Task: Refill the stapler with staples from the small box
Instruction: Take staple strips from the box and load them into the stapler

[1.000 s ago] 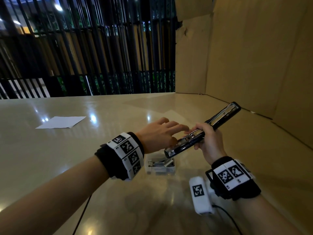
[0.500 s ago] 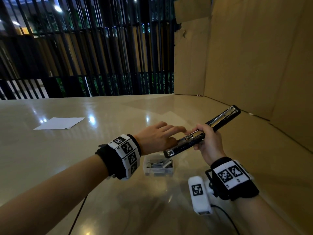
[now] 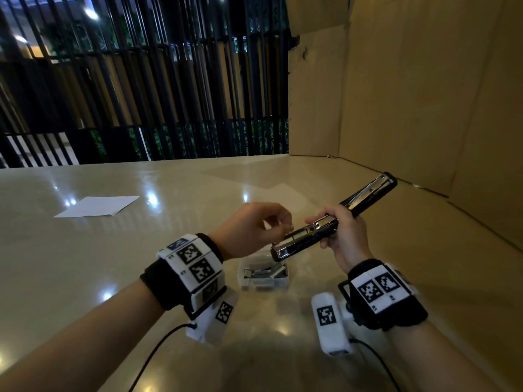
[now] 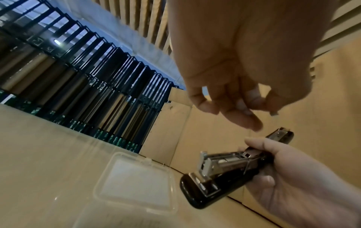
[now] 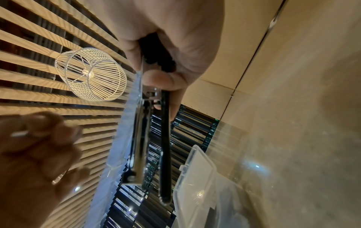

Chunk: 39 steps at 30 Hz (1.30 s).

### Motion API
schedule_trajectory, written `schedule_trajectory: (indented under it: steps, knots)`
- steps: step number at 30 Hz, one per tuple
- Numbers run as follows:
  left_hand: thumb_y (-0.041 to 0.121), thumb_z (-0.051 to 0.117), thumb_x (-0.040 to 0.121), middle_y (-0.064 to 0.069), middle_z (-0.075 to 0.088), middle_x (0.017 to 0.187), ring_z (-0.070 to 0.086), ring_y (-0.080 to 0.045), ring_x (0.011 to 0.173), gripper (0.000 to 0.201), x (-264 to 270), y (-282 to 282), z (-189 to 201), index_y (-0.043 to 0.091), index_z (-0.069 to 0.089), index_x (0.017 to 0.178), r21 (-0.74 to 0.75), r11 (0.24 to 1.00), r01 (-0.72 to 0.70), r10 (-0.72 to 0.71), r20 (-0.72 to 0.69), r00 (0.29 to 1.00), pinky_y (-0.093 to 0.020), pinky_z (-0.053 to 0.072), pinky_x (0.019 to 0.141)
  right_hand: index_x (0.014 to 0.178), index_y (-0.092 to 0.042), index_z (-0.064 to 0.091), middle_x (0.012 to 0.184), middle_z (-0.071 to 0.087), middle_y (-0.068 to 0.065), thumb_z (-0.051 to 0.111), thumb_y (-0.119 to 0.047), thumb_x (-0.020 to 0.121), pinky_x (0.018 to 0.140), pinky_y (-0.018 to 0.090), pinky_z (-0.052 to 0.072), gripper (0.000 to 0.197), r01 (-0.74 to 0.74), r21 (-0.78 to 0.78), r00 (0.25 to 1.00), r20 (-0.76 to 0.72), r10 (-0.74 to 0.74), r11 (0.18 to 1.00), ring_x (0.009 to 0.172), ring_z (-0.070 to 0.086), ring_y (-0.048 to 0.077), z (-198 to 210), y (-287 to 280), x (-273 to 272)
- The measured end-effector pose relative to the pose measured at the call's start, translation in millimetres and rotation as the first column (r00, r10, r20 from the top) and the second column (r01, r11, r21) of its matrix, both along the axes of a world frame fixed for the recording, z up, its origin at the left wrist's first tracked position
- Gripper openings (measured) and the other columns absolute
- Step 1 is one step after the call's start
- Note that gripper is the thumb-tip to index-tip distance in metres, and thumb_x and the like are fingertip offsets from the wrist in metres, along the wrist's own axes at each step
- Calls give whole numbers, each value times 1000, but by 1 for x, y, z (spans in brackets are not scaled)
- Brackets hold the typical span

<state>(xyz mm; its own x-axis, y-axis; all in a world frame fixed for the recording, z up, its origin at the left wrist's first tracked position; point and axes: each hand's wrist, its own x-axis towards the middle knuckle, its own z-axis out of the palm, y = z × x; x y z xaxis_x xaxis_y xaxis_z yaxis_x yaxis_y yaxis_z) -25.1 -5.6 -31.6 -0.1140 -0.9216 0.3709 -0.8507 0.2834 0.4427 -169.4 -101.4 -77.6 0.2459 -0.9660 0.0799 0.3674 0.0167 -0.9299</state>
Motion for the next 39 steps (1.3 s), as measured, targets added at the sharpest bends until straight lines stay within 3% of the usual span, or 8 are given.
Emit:
schedule_trajectory:
  steps: [3,8,16,20,28,31,34,39]
  knots:
    - [11,58,85,6,61,74,53,3,60,11,2,8,2,9,65,92,192,981,-23,10,69,998,-5,44,62,66,-7,56,69,68,14,52,-11,85,34,20,36,20,55,44,998,4,-55,998,50,56,22,-2,-2,0]
    - [13,58,82,-5,66,86,56,-13,77,15,10,12,-12,9,65,94,394,897,-200,76,309,948,-25,48,78,68,-9,56,54,68,4,54,-13,85,33,18,37,18,160,133,986,30,-166,978,42,59,14,-3,-7,-1]
    - [7,57,83,-11,68,102,59,-11,74,19,35,4,-27,6,64,101,398,878,-267,201,200,959,-21,49,77,70,-9,55,53,67,4,53,-12,85,33,17,38,15,167,179,980,73,-182,969,44,60,15,0,-8,-4]
    - [13,57,86,-4,68,107,62,-15,96,22,38,-1,-37,13,66,106,376,870,-319,215,292,932,-23,46,89,69,-10,54,52,67,3,53,-12,85,33,17,38,17,166,182,981,73,-182,969,45,61,15,1,-6,-3]
    - [20,58,85,-3,70,108,62,-18,98,21,34,-8,-49,17,70,103,413,842,-348,167,413,895,-27,46,92,69,-9,53,71,67,14,52,-11,86,32,18,36,17,144,179,985,71,-159,973,52,59,21,3,-6,-4]
    - [17,52,90,-8,71,103,62,-14,80,22,35,-10,-44,10,67,105,417,839,-350,253,270,929,-24,48,82,70,-9,53,75,67,15,51,-12,87,33,19,37,17,133,163,987,67,-146,978,54,59,21,2,-5,-4]
    - [24,40,96,-12,67,105,60,-15,72,31,33,-11,-34,7,56,116,332,896,-296,344,-97,934,-22,47,69,67,-9,54,72,68,14,51,-12,87,34,19,36,21,115,144,988,84,-128,983,56,59,22,3,-3,-3]
    - [22,57,86,-1,48,121,61,-16,94,50,27,-11,-27,33,35,130,256,964,-74,175,-400,900,-25,52,80,69,-10,53,59,70,7,50,-11,88,35,19,36,20,63,136,983,163,-85,989,53,59,21,5,-1,-2]
